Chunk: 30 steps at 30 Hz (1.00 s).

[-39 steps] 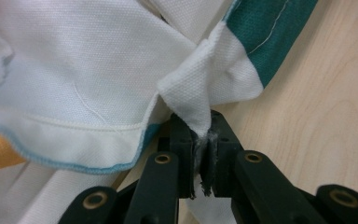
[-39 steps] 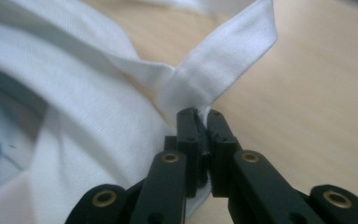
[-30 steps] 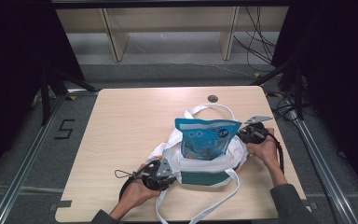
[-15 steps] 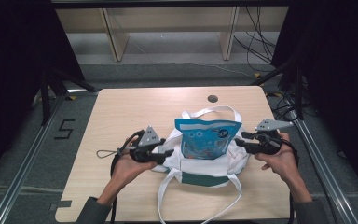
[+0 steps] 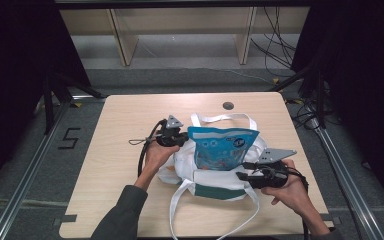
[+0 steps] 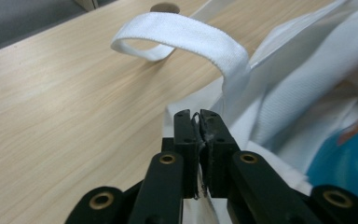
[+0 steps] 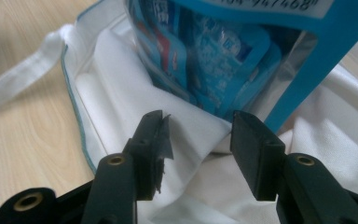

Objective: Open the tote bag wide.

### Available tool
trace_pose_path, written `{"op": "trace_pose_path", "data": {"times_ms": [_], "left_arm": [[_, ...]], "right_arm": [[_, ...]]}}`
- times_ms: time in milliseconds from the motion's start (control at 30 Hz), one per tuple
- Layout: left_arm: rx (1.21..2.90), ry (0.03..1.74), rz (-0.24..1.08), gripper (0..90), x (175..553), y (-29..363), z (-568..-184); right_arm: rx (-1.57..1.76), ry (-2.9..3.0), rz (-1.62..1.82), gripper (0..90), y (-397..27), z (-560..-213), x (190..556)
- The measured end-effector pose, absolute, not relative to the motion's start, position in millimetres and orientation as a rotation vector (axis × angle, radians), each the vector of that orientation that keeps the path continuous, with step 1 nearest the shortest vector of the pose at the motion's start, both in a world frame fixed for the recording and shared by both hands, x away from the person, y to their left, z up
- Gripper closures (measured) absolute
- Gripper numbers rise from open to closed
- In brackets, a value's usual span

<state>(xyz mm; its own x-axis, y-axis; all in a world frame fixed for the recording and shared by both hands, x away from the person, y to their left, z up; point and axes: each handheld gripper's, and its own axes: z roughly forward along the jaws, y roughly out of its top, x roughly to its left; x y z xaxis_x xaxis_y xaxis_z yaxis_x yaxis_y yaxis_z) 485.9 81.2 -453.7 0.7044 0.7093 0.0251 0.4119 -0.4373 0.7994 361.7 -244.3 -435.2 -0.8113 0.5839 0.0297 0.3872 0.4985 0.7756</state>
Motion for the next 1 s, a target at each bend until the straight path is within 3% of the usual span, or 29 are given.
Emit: {"op": "trace_pose_path", "data": {"times_ms": [200,333,400,433,467,633,700,800,1000], "left_arm": [[2.08,0.98,0.367,85.9,505.8,82.0,-488.4],[2.101,0.988,0.381,85.2,504.0,77.6,-491.8],[2.098,0.975,0.39,78.9,503.1,81.5,-485.2],[2.065,1.002,0.387,78.9,500.2,82.6,-481.4],[2.032,1.004,0.38,69.3,496.4,85.5,-475.5],[1.933,0.95,0.387,59.3,471.5,100.2,-443.7],[1.905,0.925,0.392,58.9,456.3,104.8,-433.6],[1.995,0.856,0.397,60.3,433.9,110.1,-429.4],[2.039,0.932,0.294,53.2,415.8,116.4,-457.9]], "right_arm": [[0.857,2.517,1.147,61.7,-250.2,-444.2,360.5],[0.886,2.52,1.143,59.8,-254.7,-448.7,356.3],[0.924,2.472,1.18,58.3,-261.3,-441.5,353.2],[0.924,2.472,1.18,58.3,-261.3,-441.5,353.2],[0.933,2.404,1.228,58.6,-269.8,-430.6,353.1],[0.963,2.31,1.233,59.4,-284.6,-412.9,352.2],[0.967,2.261,1.212,60.3,-292.0,-408.2,354.5],[0.991,2.216,1.141,60.6,-298.6,-405.6,358.0],[1.07,2.234,0.987,61.6,-304.1,-429.6,381.7]]}}
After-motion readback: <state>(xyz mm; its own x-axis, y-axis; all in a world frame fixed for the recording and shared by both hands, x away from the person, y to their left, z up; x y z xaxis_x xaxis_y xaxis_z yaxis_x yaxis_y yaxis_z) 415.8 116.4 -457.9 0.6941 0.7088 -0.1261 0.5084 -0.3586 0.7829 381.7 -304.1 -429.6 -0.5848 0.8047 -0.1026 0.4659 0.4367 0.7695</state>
